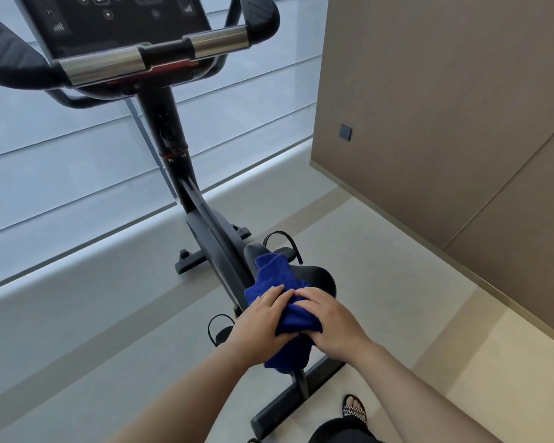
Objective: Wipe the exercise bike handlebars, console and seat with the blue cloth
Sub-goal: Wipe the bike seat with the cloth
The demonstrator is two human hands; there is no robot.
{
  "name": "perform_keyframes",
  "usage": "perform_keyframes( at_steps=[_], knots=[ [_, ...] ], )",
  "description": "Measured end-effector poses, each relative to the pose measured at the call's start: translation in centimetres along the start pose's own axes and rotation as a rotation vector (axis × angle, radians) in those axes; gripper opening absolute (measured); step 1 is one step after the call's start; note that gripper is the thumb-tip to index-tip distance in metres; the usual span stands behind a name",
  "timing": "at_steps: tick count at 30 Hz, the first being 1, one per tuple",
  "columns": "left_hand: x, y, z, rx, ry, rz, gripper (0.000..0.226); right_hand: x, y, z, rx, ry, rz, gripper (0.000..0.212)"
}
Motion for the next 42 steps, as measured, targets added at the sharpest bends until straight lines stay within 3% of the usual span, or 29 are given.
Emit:
perform_keyframes(
  at_steps=[14,24,27,31,36,42],
  knots=[
    [-2.1,-6.3,-1.1,0.007,-0.032,0.137,0.065,-6.8,-3.2,2.9,0.129,0.075,-0.034,0.046],
    [-2.9,-9.2,-0.4,-0.200,-0.082,0.334,0.046,-8.6,-6.3,4.6,0.040,0.025,-0.114,0.047],
    [-3.0,-9.1,0.2,-0.272,-0.131,0.367,0.045,-9.0,-6.7,5.2,0.030,0.018,-0.077,0.047],
    [-1.6,-7.3,1.3,-0.407,-0.142,0.536,0.051,-8.9,-7.0,5.5,0.099,-0.020,0.017,0.048],
    [-0.6,-6.1,1.4,-0.355,0.000,0.601,0.054,-7.2,-8.1,4.5,0.233,-0.068,0.113,0.055],
    [-1.6,-5.5,1.9,-0.325,0.040,0.593,0.035,-6.1,-8.3,3.0,0.300,-0.028,0.177,0.076]
  ],
)
Point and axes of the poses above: each hand's wrist, its own y-axis away from the middle knuckle, its own z-axis out of the back of the hand, x = y × z, the point moved 5 cm from there along -y, towards the middle knuckle, and after that the axes turned 8 degrees about y, right-handed, at the moved point
